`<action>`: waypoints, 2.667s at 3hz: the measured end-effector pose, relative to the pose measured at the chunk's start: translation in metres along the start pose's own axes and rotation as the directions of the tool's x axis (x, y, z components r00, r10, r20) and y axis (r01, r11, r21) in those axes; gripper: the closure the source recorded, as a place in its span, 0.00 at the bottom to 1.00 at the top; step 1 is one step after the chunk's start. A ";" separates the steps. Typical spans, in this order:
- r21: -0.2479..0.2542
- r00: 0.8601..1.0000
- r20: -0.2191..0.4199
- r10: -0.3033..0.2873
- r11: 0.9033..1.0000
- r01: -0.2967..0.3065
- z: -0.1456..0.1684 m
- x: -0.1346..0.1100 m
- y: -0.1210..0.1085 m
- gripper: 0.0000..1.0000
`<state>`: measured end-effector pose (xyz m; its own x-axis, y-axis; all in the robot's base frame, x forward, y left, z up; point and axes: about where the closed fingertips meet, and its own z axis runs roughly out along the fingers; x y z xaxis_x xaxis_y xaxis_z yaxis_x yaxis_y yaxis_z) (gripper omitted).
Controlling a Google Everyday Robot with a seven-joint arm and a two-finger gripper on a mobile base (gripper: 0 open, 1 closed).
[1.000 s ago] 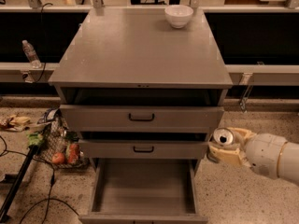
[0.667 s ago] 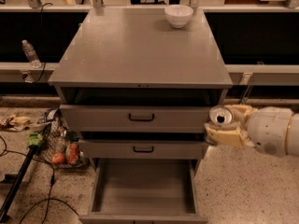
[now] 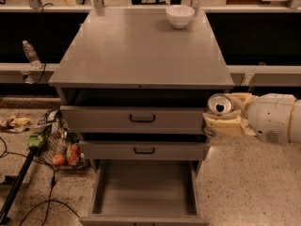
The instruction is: Pick redbull can from bottom drawer and place on counter
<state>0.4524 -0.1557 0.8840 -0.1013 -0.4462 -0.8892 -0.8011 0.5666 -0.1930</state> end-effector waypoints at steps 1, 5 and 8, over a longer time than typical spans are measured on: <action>-0.017 0.999 -0.029 -0.032 0.999 0.032 0.000 -0.026 -0.020 1.00; -0.209 0.992 0.022 -0.123 0.970 0.125 0.124 -0.175 -0.140 1.00; -0.270 0.999 -0.014 0.029 0.962 -0.032 0.249 -0.145 -0.187 1.00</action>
Offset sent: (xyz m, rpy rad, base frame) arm 0.1505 0.0795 0.1608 -0.0604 -0.1201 0.2709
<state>0.7640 -0.0248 0.9454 -0.1326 -0.4389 -0.8887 -0.9270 0.3722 -0.0455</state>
